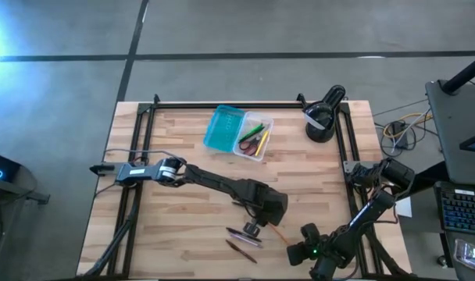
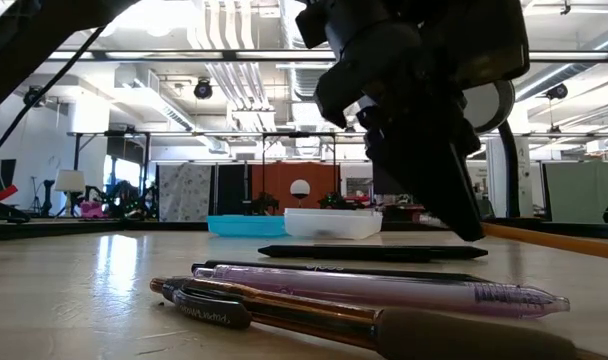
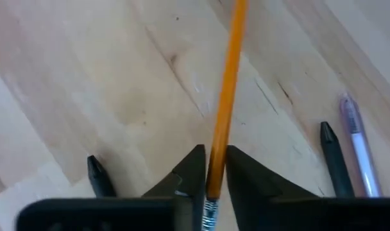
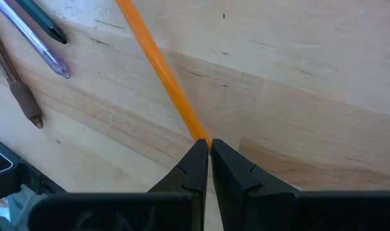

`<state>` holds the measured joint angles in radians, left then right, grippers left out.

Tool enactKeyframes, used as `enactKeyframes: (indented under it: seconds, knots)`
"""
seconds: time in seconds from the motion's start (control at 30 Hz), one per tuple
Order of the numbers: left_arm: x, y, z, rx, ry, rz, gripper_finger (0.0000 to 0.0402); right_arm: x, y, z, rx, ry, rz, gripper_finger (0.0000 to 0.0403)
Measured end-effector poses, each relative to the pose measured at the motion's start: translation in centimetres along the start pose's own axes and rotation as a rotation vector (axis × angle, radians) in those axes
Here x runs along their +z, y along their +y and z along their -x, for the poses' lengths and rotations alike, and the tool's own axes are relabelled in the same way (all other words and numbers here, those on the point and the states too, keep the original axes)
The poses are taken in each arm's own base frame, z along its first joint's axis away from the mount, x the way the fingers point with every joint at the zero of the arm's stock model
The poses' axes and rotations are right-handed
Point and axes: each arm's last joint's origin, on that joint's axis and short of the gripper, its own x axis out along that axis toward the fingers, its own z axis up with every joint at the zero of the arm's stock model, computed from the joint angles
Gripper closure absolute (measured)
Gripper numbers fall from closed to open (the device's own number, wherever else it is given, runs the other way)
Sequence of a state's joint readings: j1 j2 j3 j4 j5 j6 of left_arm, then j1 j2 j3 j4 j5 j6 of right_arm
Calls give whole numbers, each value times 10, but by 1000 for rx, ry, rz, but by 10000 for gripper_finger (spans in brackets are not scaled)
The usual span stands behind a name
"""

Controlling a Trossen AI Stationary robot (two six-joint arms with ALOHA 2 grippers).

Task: Pick & place school supplies into a supply box
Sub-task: Put the yellow pencil into the blue supply box

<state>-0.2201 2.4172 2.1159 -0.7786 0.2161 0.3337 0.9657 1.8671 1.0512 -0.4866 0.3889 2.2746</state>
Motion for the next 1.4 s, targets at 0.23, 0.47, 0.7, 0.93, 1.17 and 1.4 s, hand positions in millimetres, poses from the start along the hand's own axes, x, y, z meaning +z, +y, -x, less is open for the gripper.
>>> enactKeyframes:
  seconds: [0.23, 0.47, 0.7, 0.93, 1.17, 1.4]
  knots:
    - [-2, -6, -3, 18, 37, -70, 391, 0, 0, 0, 0, -2, 1, 390]
    - [-3, -5, -3, 76, 71, -77, 393, 3, -1, 4, 10, -44, 30, 390]
    - [-9, 0, 5, 160, 152, -40, 395, 17, 10, 47, -29, -135, 129, 390]
    - [-6, 11, 59, 261, 107, 362, 394, 45, 7, 98, -150, -338, 194, 390]
    - [-23, 15, 119, 544, -10, 1030, 388, 58, 4, 111, -119, -421, 232, 390]
    - [-82, 35, 165, 714, -76, 1401, 389, 67, -4, 112, -108, -467, 259, 390]
